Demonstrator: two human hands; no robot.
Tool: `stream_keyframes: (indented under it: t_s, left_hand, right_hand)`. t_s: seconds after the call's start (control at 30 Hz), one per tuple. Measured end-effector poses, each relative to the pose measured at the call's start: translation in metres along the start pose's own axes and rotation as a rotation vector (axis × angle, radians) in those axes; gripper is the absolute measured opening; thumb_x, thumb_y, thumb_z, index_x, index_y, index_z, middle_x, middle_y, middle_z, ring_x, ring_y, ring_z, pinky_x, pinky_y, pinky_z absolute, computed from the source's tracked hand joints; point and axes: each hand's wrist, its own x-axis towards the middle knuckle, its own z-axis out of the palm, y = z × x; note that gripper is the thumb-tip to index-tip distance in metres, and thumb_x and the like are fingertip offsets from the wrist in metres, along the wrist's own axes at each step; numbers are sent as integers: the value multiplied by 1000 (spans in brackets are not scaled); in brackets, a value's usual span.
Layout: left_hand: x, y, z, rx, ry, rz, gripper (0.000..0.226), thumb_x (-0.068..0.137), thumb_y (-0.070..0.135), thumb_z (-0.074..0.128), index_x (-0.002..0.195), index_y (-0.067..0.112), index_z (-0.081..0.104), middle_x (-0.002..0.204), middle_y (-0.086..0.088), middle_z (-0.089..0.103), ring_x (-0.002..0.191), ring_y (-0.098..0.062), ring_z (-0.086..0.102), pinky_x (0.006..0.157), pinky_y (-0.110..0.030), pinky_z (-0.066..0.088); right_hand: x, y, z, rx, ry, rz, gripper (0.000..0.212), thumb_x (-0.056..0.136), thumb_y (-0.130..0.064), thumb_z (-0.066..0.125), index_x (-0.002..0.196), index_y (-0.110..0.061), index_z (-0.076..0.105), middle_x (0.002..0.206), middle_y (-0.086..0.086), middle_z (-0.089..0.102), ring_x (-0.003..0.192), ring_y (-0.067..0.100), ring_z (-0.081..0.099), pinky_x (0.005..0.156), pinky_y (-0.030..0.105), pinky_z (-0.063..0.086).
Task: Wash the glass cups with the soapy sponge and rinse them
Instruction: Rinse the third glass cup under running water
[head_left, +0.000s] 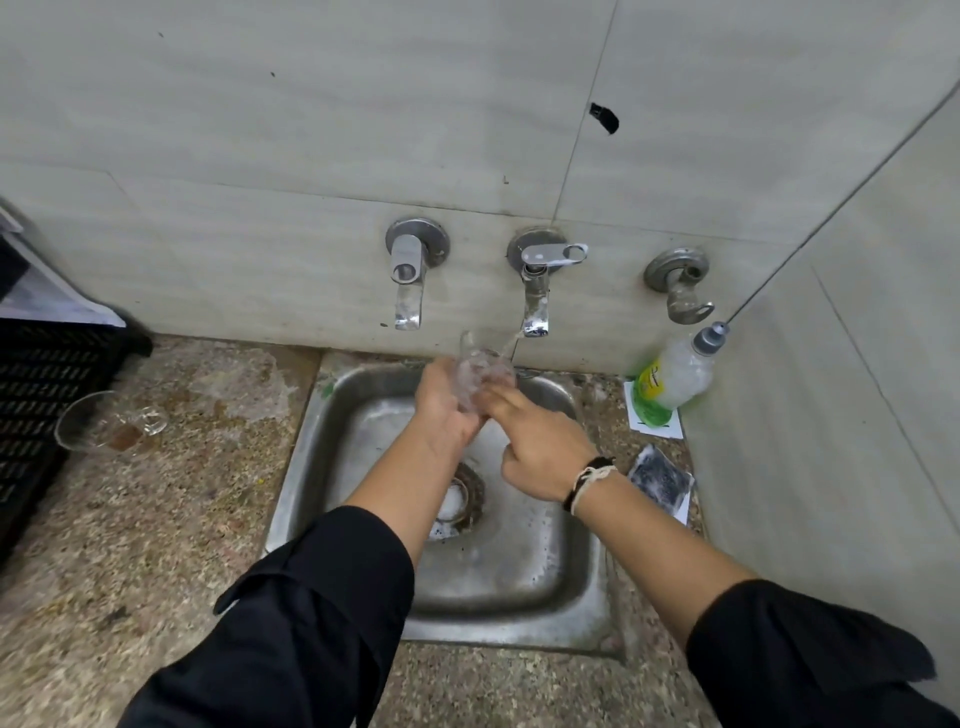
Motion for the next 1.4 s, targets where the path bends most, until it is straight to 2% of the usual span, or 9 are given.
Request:
stream_keyframes:
  t_s: [0.13, 0.33, 0.57, 0.8, 0.93, 1.07, 1.2, 1.33, 1.4]
  left_hand:
    - [-9, -9, 14, 65, -14, 53, 35, 93, 13, 32, 63, 10, 48, 53, -7, 47, 45, -19, 49, 47, -22, 48]
    - [-14, 8, 25, 115, -31, 14, 33, 102, 22, 28, 79, 8, 48, 57, -10, 52, 43, -20, 50, 41, -25, 46]
    - [-7, -1, 27, 131, 49, 43, 33, 102, 21, 29, 79, 8, 48, 56, -10, 53, 41, -23, 53, 42, -27, 50]
    - [-3, -9, 28, 168, 94, 96, 30, 96, 21, 34, 86, 5, 57, 73, -15, 59, 57, -28, 58, 49, -30, 54]
    - [3, 0, 28, 162, 112, 119, 27, 96, 18, 31, 78, 10, 49, 62, -9, 52, 49, -22, 53, 47, -25, 50]
    - [-4, -5, 35, 273, 53, 132, 29, 97, 16, 30, 73, 10, 46, 58, -11, 52, 43, -22, 53, 45, -22, 48]
    - [0, 3, 32, 285, 134, 167, 21, 94, 19, 35, 82, 9, 49, 67, -11, 53, 57, -23, 51, 51, -28, 49]
    - [4, -1, 31, 346, 172, 184, 28, 95, 17, 36, 72, 10, 52, 62, -10, 55, 50, -23, 56, 46, -24, 49]
    - [6, 2, 28, 289, 135, 167, 37, 96, 19, 34, 70, 7, 57, 63, -11, 58, 54, -24, 58, 50, -25, 50]
  right_hand:
    - [-1, -18, 0, 152, 18, 93, 67, 78, -18, 51, 144, -17, 39, 146, 6, 46, 117, 36, 59, 93, 44, 52]
    - [5, -17, -18, 44, -8, 136, 64, 82, -22, 47, 145, -21, 37, 154, 4, 38, 117, 38, 58, 94, 46, 51]
    - [6, -13, -19, 30, -20, 164, 55, 84, -19, 49, 139, -19, 42, 148, 6, 44, 114, 38, 59, 92, 45, 52]
    - [11, -9, -19, 72, -19, 165, 50, 87, -22, 45, 136, -18, 46, 144, 10, 50, 119, 36, 58, 96, 45, 50]
    - [4, -14, -18, 142, -27, 141, 58, 82, -23, 42, 140, -20, 41, 147, 7, 48, 120, 36, 57, 96, 47, 50]
    - [15, -10, -25, 93, 1, 172, 46, 88, -25, 43, 133, -14, 47, 137, 12, 54, 114, 37, 59, 90, 44, 52]
    - [12, -9, -25, 119, -22, 123, 48, 86, -21, 46, 134, -15, 48, 135, 13, 56, 113, 35, 60, 88, 39, 51]
    - [20, -14, -26, 147, -21, 147, 41, 94, -28, 42, 129, -10, 50, 128, 16, 59, 105, 33, 61, 85, 40, 51]
    - [18, -16, -23, 189, -6, 127, 38, 92, -30, 41, 124, -12, 51, 124, 14, 60, 105, 33, 61, 83, 38, 50]
